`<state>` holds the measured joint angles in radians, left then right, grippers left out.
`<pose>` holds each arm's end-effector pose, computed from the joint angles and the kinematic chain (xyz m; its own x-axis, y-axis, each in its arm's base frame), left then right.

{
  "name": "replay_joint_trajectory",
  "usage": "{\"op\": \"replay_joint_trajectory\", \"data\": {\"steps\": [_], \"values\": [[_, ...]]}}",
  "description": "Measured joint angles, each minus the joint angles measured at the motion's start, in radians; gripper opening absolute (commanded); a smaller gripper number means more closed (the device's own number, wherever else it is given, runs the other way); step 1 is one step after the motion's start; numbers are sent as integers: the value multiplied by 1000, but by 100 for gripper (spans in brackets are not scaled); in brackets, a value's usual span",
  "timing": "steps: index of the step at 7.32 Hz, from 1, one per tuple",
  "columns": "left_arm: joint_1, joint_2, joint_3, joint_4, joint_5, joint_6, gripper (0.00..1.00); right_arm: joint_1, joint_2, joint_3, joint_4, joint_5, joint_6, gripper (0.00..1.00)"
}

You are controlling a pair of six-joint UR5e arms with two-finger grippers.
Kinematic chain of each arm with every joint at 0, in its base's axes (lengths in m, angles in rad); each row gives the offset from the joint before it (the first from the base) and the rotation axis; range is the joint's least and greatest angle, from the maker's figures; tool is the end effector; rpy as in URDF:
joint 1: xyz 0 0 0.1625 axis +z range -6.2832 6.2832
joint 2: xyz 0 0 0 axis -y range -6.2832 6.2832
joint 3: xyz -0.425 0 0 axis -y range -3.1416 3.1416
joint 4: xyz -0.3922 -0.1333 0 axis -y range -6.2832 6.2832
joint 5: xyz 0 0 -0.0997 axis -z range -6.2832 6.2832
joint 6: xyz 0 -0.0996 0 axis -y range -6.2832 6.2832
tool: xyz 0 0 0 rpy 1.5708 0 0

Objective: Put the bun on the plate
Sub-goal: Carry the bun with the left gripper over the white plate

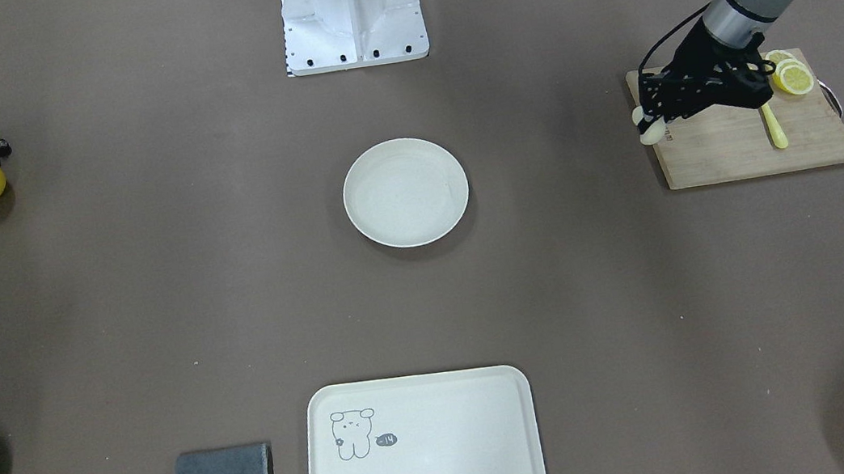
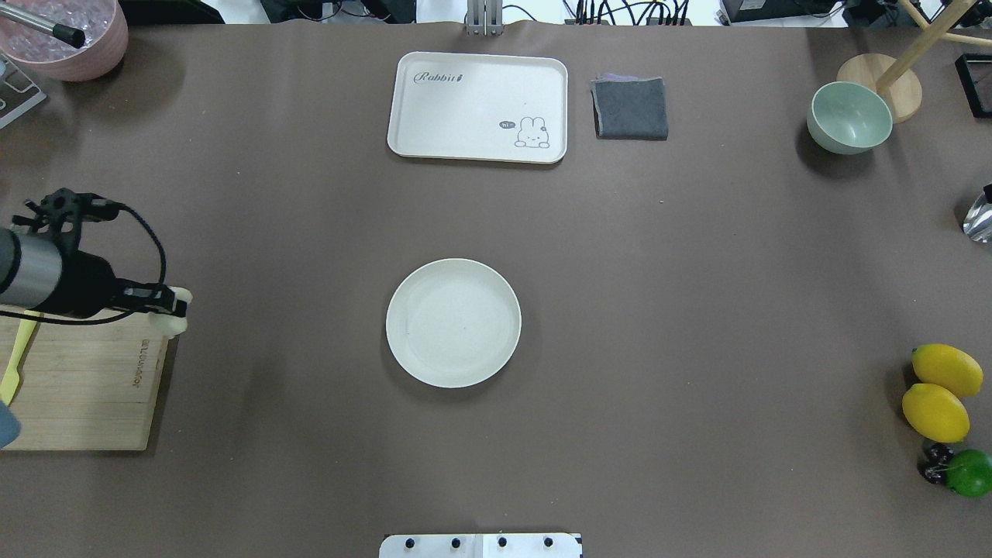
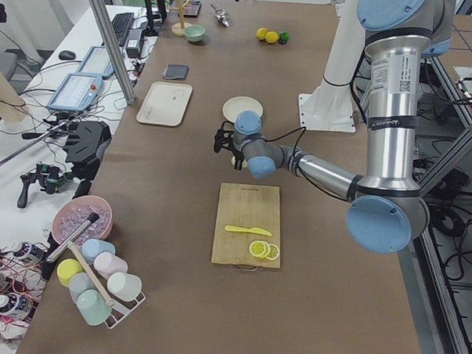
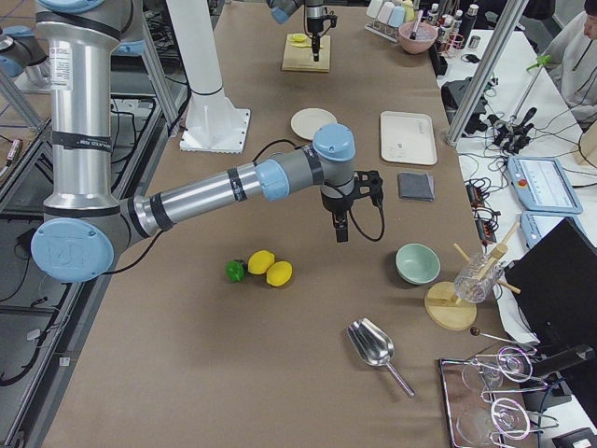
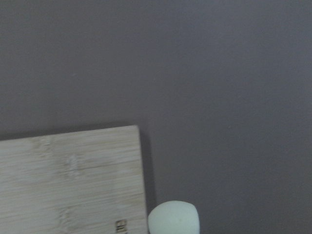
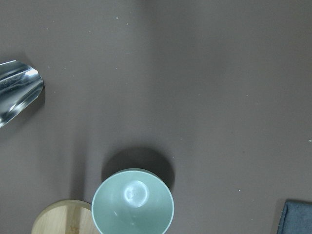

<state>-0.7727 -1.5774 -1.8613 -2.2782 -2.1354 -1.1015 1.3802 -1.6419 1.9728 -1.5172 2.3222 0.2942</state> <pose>0.3038 -0.4079 0.4337 0.4631 0.0821 -0.8825 0.0639 0.9900 0.1256 -0.0231 -0.4645 0.4891 0.6912 -0.1092 0.7144 -0.0259 0.9841 0.1755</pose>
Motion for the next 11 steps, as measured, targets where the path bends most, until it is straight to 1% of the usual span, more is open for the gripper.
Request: {"op": "replay_joint_trajectory", "data": {"steps": [1,2,4,5,6,7,8,9,11], "values": [[40,-105,21,41,18,-74,22,14,-34,-4,3,-2,-48,100],[91,-220,52,90,59,-146,22,28,-58,-6,4,-5,-92,100],[202,-418,141,155,177,-262,24,42,-76,-10,5,-6,-124,100],[251,-499,195,165,230,-304,28,44,-79,-11,5,-5,-127,100],[286,-551,236,167,272,-325,38,44,-80,-12,5,-5,-128,100],[309,-577,258,167,303,-334,61,44,-81,-13,5,-4,-128,100],[324,-592,273,167,323,-338,76,44,-81,-16,5,-4,-128,100],[331,-601,283,166,331,-339,86,44,-81,-19,5,-4,-128,100],[333,-607,289,166,336,-338,96,44,-81,-22,6,-5,-129,100]]}}
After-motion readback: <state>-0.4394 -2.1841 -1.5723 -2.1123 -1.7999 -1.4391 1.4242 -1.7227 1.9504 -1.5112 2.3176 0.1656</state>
